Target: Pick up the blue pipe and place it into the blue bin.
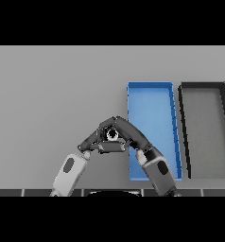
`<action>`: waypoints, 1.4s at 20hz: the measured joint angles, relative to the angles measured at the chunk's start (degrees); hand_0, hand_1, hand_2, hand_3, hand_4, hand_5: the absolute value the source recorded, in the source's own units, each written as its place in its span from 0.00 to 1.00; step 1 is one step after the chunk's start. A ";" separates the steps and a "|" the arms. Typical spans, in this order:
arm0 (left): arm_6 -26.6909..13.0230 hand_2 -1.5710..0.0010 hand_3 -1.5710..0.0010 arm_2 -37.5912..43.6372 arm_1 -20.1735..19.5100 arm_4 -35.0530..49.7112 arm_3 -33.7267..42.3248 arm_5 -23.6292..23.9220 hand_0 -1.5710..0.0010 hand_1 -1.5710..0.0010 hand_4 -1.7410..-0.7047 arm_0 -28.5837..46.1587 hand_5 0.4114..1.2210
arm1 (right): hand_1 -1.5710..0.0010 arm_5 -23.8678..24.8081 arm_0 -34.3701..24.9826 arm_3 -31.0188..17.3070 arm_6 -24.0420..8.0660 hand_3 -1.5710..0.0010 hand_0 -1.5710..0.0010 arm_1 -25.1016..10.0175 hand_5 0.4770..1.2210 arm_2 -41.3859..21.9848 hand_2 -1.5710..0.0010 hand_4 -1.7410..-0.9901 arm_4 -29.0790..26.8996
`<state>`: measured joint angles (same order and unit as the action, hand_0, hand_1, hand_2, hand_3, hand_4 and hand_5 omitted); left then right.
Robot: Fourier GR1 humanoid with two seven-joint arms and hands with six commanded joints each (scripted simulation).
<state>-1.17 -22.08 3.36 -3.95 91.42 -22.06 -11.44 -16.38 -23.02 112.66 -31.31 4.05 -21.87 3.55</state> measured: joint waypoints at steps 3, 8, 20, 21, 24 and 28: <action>1.64 0.00 0.09 1.22 0.52 -0.74 -1.11 -1.02 0.00 0.00 0.02 -0.23 1.00 | 0.05 0.81 0.27 -0.25 1.60 0.09 0.05 -0.91 0.84 -2.00 0.05 0.05 1.36; 0.45 0.00 0.09 1.47 0.95 -1.66 0.47 -1.01 0.00 0.00 0.01 0.75 1.00 | 0.02 4.13 0.23 -0.82 3.74 0.03 0.02 -0.77 0.95 -2.72 0.01 0.02 1.33; -0.77 0.91 0.92 2.81 -0.32 -7.55 1.06 -4.96 0.90 0.91 0.73 1.21 0.36 | 0.00 7.65 0.20 0.05 2.26 0.00 0.00 -1.81 1.00 -5.16 0.00 0.00 4.41; -1.01 0.93 0.94 2.82 -0.25 -7.19 1.07 -5.26 0.92 0.93 0.74 1.39 0.29 | 0.00 8.02 -0.80 -0.69 1.88 0.00 0.00 -1.54 1.00 -4.65 0.00 0.00 4.55; -3.16 0.96 0.97 3.19 0.44 -7.12 0.52 -4.68 0.96 0.96 0.76 1.15 0.16 | 0.00 8.51 -1.41 -0.38 1.48 0.00 0.00 -1.09 1.00 -4.40 0.00 0.00 3.02; -2.16 0.99 0.99 2.86 0.38 -8.81 -1.11 -3.89 0.98 0.98 0.79 0.72 0.09 | 0.00 9.18 -1.15 -0.22 1.90 0.00 0.00 0.53 1.00 -3.17 0.00 0.00 -1.33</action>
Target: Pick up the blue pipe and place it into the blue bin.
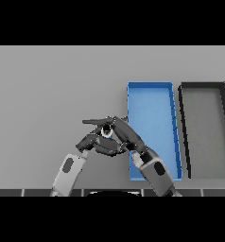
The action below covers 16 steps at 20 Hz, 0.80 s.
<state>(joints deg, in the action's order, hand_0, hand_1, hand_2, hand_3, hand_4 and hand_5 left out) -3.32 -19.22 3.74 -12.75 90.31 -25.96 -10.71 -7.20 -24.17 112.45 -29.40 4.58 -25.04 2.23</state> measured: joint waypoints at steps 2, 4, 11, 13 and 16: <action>1.22 0.99 0.99 0.20 -0.25 0.56 0.33 -0.26 0.99 0.99 0.80 0.48 0.07 | 0.00 1.27 -1.31 1.53 -1.73 0.00 0.00 0.68 1.00 1.84 0.00 0.00 -2.49; -0.60 0.99 0.99 -0.23 -0.28 0.06 0.52 -0.25 0.99 0.99 0.80 1.21 0.05 | 0.00 3.11 -5.77 3.23 -4.66 0.00 0.00 0.69 1.00 5.34 0.00 0.00 -6.08; -3.12 1.00 1.00 0.23 -0.46 1.06 1.74 -0.90 1.00 1.00 0.81 1.01 0.03 | 0.00 14.47 -25.73 0.23 -5.24 0.00 0.00 -15.43 1.00 15.83 0.00 0.00 -21.18; -3.36 1.00 1.00 0.04 -0.41 0.99 2.18 -0.81 1.00 1.00 0.82 1.34 0.02 | 0.00 19.10 -27.92 -1.73 -5.45 0.00 0.00 -21.92 1.00 17.06 0.00 0.00 -21.04; -3.92 1.00 1.00 0.08 -0.98 0.69 2.62 -0.79 1.00 1.00 0.82 1.35 0.00 | 0.00 21.95 -27.58 -4.83 -5.50 0.00 0.00 -30.04 1.00 21.00 0.00 0.00 -25.16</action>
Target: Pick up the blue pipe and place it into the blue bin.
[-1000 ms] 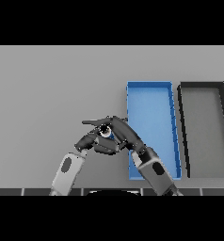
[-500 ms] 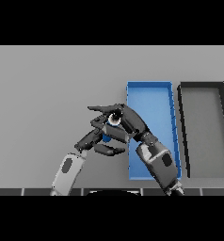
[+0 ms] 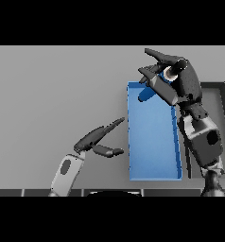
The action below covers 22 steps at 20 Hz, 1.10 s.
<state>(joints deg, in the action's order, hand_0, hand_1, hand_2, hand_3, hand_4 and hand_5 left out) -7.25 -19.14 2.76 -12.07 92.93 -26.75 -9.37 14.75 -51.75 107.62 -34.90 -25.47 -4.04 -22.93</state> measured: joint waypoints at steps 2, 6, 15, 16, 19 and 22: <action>1.05 1.00 1.00 0.14 -0.09 -0.23 -0.57 0.27 1.00 1.00 0.83 -0.12 0.00 | 0.00 0.58 2.85 -0.04 -0.01 0.00 0.00 -3.82 1.00 1.33 0.00 0.00 -1.00; 3.01 1.00 1.00 0.17 -1.28 -0.86 -0.76 0.27 1.00 1.00 0.84 -0.03 0.01 | 0.00 2.83 14.93 2.62 -0.02 0.00 0.00 -8.31 1.00 3.64 0.00 0.00 -2.47; 0.65 1.00 1.00 -0.09 -0.19 0.07 -0.46 0.44 1.00 1.00 0.83 0.19 0.02 | 0.00 10.30 41.39 10.99 -0.01 0.00 0.00 -7.89 1.00 0.76 0.00 0.00 -2.84; 1.40 1.00 1.00 -0.56 -0.19 -0.18 -0.09 0.55 1.00 1.00 0.83 0.95 0.02 | 0.00 12.43 43.66 11.83 0.00 0.00 0.00 -8.74 1.00 -0.41 0.00 0.00 -3.06; 1.61 1.00 1.00 -0.87 -0.82 0.27 1.37 0.06 1.00 1.00 0.82 2.05 0.01 | 0.00 20.65 48.89 11.55 0.00 0.04 0.00 -12.35 1.00 -6.15 0.00 0.00 -2.47; 0.73 1.00 1.00 -0.56 -0.87 0.16 0.80 0.12 1.00 1.00 0.83 1.11 0.01 | 0.00 28.74 50.73 11.66 0.01 0.28 0.00 -16.89 1.00 -12.13 0.00 0.00 -5.16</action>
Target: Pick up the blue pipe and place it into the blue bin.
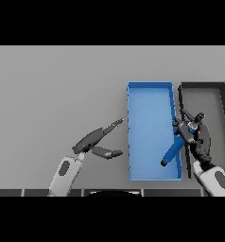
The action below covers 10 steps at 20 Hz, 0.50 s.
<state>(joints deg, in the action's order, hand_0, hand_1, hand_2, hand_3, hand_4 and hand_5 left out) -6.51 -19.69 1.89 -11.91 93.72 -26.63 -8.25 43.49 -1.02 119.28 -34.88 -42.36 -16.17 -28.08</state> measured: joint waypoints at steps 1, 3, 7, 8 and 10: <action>0.33 1.00 1.00 -0.57 0.22 -0.56 -0.33 0.11 1.00 1.00 0.83 0.39 0.01 | 0.00 2.31 -0.23 -0.89 0.00 0.35 0.00 -2.39 1.00 -2.67 0.00 0.00 -1.18; 0.94 1.00 1.00 -0.45 -0.20 -0.60 0.14 0.13 1.00 1.00 0.83 0.48 0.01 | 0.01 7.10 -1.21 -3.23 -0.01 0.46 0.00 -5.43 1.00 -7.87 0.00 0.00 -3.03; -0.42 1.00 1.00 -0.45 0.15 -0.68 -0.50 -0.09 1.00 1.00 0.83 -0.45 0.02 | 0.56 11.03 -5.65 -8.50 -0.07 0.74 0.52 -10.57 1.00 -15.16 0.56 0.44 -11.14; -0.43 1.00 1.00 -0.45 0.15 -0.68 -0.50 -0.10 1.00 1.00 0.83 -0.45 0.02 | 0.65 10.04 -5.65 -8.46 -0.06 0.79 0.62 -10.55 1.00 -15.17 0.65 0.54 -10.81; 0.23 1.00 1.00 -0.06 -0.36 -0.31 -0.03 -0.20 1.00 1.00 0.83 -0.15 0.02 | 0.78 8.13 -8.35 -9.02 1.18 0.87 0.76 -13.61 0.89 -19.33 0.78 0.69 -12.34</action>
<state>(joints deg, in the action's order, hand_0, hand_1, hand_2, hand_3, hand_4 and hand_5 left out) -6.28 -19.75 1.53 -12.21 93.70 -26.83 -8.40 51.62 -9.37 110.26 -33.71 -55.96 -35.50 -40.42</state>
